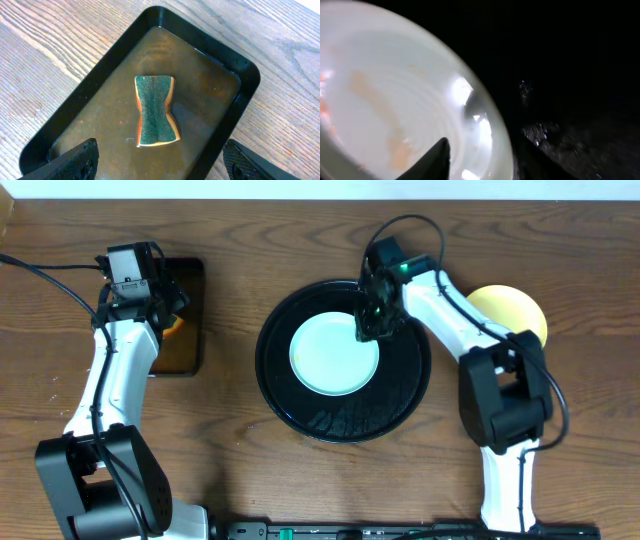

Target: Clean dirty plates on tray and stack at the side

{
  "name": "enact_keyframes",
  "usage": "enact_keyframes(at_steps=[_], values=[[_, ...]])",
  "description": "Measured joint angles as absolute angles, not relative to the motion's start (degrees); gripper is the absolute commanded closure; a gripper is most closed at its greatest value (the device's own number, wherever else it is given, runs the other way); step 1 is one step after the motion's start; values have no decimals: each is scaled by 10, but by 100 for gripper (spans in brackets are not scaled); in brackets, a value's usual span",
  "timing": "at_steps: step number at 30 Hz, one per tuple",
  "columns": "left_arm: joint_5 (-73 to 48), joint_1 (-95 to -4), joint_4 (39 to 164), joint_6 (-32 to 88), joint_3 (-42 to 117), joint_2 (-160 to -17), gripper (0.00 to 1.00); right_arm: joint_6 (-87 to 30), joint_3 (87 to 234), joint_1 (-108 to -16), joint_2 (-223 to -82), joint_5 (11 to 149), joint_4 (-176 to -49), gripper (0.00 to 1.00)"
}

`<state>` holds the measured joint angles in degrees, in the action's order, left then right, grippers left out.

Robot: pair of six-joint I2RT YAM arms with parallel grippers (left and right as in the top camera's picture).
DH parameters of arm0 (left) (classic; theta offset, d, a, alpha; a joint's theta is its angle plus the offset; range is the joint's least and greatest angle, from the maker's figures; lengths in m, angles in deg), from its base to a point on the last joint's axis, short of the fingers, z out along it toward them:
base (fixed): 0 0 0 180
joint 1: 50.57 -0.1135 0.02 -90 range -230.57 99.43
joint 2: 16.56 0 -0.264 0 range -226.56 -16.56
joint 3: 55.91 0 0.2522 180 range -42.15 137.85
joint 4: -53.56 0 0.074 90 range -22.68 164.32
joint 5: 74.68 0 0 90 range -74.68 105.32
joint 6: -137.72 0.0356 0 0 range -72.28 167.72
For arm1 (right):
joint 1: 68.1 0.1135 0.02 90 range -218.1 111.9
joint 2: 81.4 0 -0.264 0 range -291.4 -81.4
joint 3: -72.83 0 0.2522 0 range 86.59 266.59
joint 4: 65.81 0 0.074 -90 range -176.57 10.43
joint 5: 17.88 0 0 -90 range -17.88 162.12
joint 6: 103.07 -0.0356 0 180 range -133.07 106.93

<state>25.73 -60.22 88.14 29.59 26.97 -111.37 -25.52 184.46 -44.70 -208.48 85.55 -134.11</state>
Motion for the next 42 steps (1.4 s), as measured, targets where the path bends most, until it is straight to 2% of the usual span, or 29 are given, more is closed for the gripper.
enact_keyframes(at_steps=[3,4,5,7,8,15,21,31,42], values=[[257,-602,881,296,270,-1114,20,-254,1848,-447,-2101,855,-1351,60],[257,-602,881,296,270,-1114,20,-254,1850,-446,-2102,852,-1353,64],[257,-602,881,296,270,-1114,20,-254,1851,-446,-2103,852,-1355,70],[258,-602,881,296,270,-1114,19,-255,1851,-447,-2104,851,-1357,98],[257,-602,881,296,270,-1114,19,-249,1851,-447,-2104,847,-1359,99],[257,-602,881,296,270,-1114,19,-260,1854,-447,-2106,831,-1369,99],[257,-602,881,296,270,-1114,20,-274,1861,-433,-2094,751,-1396,99],[258,-602,881,296,270,-1114,20,-262,1882,-383,-1924,507,-1401,99],[258,-602,881,296,270,-1114,20,-193,1883,-265,-1915,254,-1376,99]])
